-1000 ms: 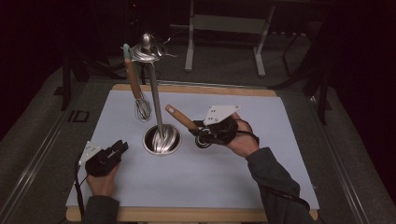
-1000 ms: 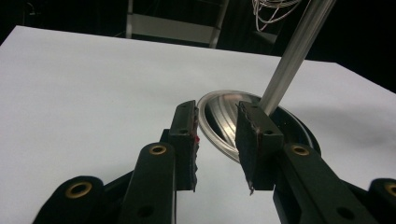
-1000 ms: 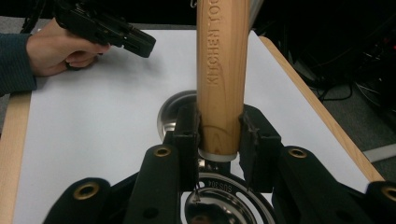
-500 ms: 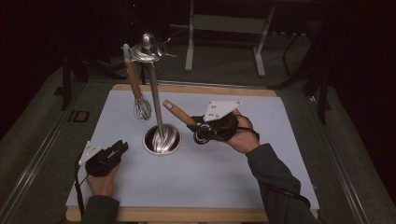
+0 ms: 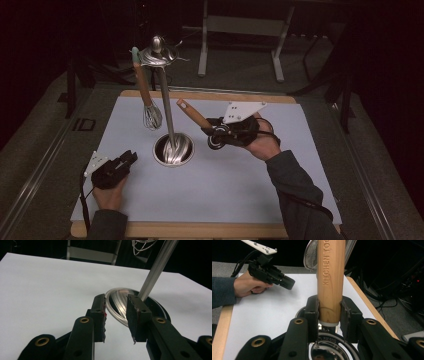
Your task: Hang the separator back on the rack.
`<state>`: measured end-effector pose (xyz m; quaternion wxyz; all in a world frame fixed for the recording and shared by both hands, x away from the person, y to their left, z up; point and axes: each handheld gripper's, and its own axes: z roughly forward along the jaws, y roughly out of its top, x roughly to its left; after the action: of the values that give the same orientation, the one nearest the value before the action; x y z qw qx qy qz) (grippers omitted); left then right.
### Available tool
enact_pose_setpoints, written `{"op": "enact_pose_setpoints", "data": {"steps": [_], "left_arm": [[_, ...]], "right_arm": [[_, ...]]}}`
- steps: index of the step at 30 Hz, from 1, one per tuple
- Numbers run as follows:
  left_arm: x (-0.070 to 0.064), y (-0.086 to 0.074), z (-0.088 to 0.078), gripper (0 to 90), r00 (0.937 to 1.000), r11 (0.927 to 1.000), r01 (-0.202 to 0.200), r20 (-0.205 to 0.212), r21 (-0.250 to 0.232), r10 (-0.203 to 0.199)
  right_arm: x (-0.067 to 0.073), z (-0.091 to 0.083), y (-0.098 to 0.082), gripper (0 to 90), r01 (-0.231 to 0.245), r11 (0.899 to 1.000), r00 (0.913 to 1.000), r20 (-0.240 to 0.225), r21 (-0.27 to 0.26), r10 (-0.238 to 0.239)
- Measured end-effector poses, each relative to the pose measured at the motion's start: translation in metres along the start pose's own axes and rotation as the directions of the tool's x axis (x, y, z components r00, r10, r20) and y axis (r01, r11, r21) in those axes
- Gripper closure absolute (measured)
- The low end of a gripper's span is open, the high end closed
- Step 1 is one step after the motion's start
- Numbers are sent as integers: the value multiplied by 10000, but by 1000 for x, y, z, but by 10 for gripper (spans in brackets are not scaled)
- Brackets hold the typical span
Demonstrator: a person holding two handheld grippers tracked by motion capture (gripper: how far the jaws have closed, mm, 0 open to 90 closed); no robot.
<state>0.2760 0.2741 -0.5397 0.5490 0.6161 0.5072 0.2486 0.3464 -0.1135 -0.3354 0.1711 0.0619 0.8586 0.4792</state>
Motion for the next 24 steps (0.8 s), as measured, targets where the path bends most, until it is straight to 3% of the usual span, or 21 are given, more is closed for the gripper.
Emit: {"op": "enact_pose_setpoints", "data": {"steps": [24], "left_arm": [[0,0,0,691,10000,10000,7,18,6,-7]], "right_arm": [[-7,-9,19,701,-70,9977,9992,383,-674,96]]}}
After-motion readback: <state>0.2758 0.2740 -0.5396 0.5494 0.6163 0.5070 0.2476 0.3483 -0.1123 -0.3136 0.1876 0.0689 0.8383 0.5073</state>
